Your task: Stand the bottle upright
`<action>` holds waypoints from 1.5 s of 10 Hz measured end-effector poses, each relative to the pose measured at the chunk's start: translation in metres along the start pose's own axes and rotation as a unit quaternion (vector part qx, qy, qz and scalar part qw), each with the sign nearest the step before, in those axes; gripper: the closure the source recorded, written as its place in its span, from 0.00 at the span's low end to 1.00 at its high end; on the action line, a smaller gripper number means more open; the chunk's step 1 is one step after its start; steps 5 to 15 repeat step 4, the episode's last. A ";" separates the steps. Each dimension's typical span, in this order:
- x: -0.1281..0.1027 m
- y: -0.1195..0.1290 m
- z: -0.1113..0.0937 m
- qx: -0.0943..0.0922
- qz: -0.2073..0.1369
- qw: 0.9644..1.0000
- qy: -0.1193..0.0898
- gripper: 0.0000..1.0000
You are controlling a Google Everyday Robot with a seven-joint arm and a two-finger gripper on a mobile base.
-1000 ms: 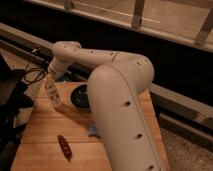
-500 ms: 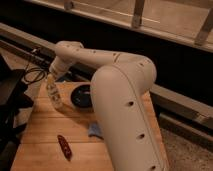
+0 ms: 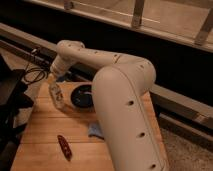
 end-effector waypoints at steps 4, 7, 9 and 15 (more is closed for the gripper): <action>-0.002 -0.002 0.001 -0.005 -0.019 1.000 -0.008 1.00; -0.002 -0.002 0.001 -0.005 -0.019 1.000 -0.008 1.00; -0.002 -0.002 0.001 -0.005 -0.019 1.000 -0.008 1.00; -0.002 -0.002 0.001 -0.005 -0.019 1.000 -0.008 1.00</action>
